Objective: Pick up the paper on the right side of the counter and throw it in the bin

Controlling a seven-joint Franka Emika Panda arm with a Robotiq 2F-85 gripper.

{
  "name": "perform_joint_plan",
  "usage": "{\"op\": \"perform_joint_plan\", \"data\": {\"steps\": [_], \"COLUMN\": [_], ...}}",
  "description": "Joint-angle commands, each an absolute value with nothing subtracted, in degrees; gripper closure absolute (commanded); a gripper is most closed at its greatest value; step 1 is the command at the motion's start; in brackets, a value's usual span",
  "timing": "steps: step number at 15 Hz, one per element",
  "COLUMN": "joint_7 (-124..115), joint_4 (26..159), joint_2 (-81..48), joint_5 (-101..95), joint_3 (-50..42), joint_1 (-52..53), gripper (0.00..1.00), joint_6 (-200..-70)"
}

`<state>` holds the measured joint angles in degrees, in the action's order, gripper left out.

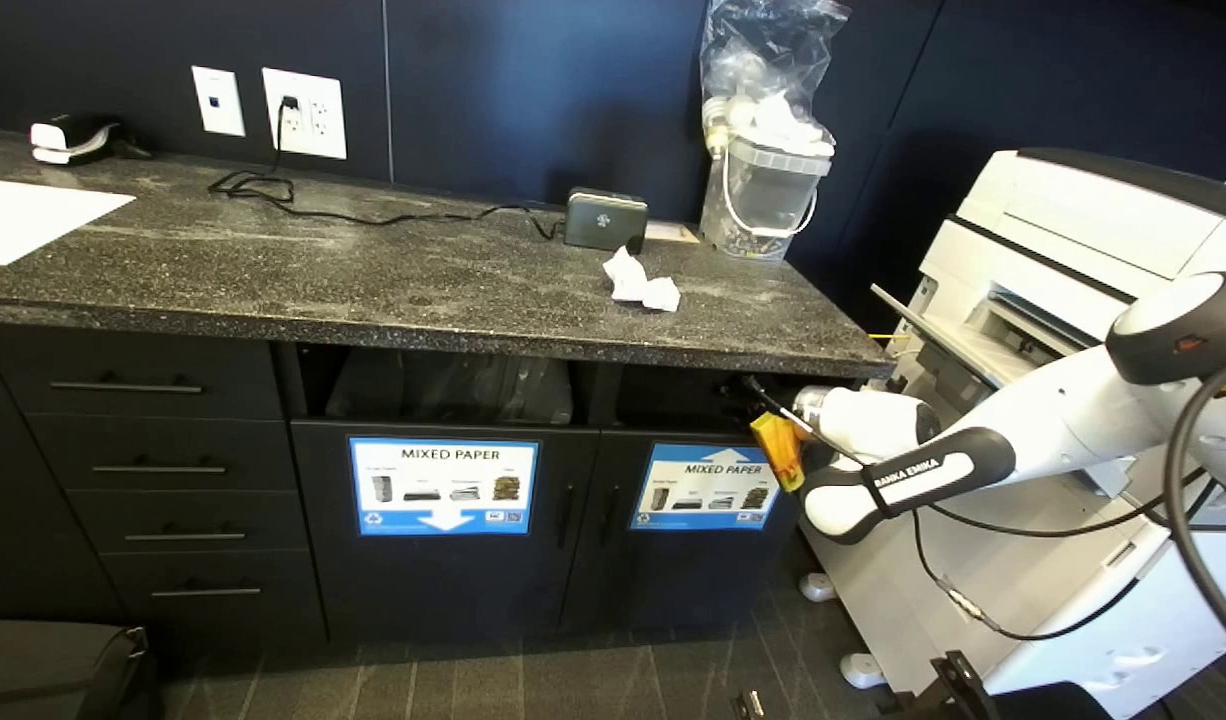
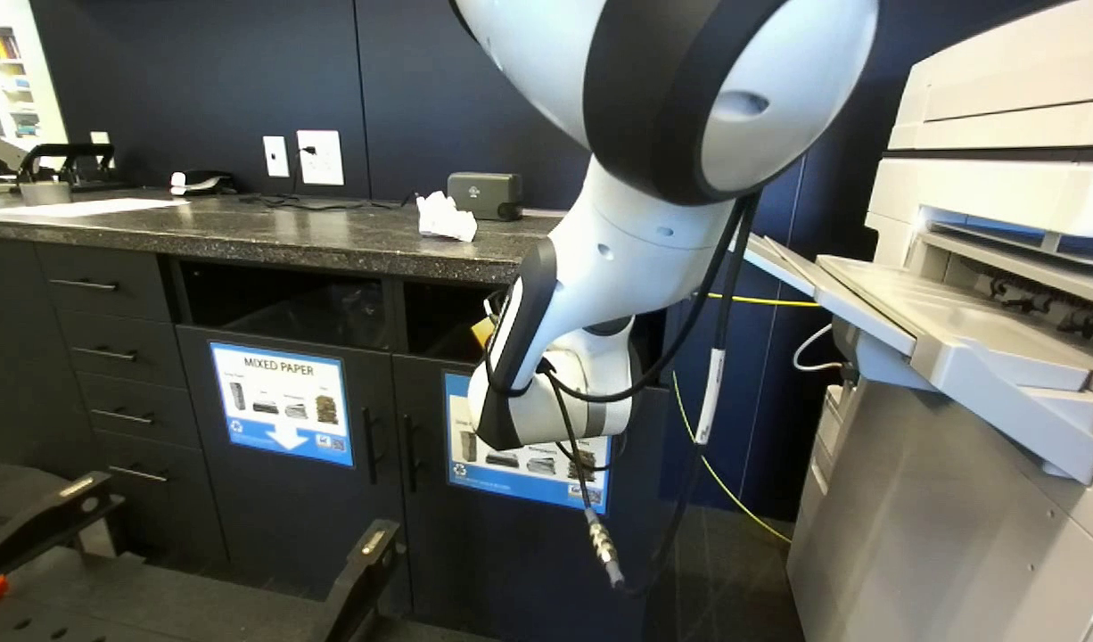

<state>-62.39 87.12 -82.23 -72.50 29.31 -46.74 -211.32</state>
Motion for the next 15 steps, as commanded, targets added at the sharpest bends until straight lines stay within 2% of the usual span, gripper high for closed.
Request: {"op": "perform_joint_plan", "data": {"steps": [1,4,9,15], "joint_7": [-54.9,-48.0,-40.4,-32.9], "joint_4": [92.0,97.1,111.2,129.4], "joint_2": [-74.1,-66.8,-52.4,-40.8], "joint_5": [-63.8,-52.7,-31.4,-24.6], "joint_3": [25.0,18.2,-2.4,-21.8], "joint_1": [-44.2,-39.3,-20.3,3.0], "gripper": [0.26,0.26,0.26,0.26], "joint_6": [-206.2,-205.9,-208.8,-206.4]}}
